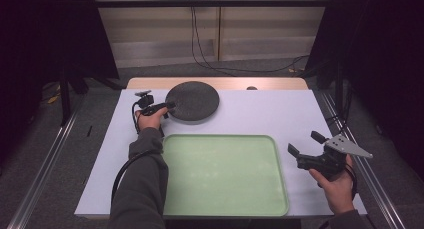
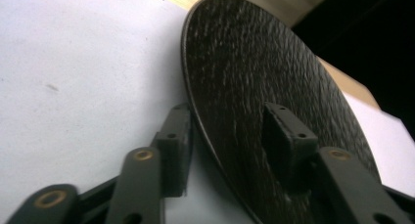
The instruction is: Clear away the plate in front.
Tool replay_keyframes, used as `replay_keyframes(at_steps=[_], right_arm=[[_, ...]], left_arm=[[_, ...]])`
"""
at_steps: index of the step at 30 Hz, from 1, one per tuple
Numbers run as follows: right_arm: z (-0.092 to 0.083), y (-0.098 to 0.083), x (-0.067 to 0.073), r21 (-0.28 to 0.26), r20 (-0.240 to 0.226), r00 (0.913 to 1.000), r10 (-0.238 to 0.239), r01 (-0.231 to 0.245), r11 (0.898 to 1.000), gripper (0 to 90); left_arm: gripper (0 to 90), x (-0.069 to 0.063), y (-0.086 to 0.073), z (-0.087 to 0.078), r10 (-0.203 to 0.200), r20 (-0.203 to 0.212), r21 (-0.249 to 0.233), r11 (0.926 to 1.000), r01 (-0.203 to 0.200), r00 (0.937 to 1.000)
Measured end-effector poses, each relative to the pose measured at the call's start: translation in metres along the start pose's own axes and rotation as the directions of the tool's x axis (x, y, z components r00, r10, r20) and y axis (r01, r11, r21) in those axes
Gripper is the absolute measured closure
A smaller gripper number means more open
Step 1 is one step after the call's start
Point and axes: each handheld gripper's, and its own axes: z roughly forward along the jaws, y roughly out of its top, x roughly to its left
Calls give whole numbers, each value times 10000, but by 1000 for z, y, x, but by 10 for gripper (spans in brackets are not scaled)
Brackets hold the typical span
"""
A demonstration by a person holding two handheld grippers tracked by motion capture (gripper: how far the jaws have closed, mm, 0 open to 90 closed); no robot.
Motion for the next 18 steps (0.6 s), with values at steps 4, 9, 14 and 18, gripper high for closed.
replay_keyframes(at_steps=[4,9,14,18], right_arm=[[-1,0,-1,1,25,9999,104,-104,9999,31],[0,0,-3,-50,113,9999,129,-128,9999,31],[0,0,-3,5,145,9997,170,-170,9999,32],[1,0,-3,-19,125,9998,151,-151,9999,31]], left_arm=[[657,3,-1,3,-689,-125,-207,9974,686,9975],[723,4,-3,5,-1572,-145,-465,9866,1564,9875],[753,7,-4,6,-2064,-5,-416,9776,2062,9785],[775,9,-4,6,-2214,121,-366,9744,2217,9751]])
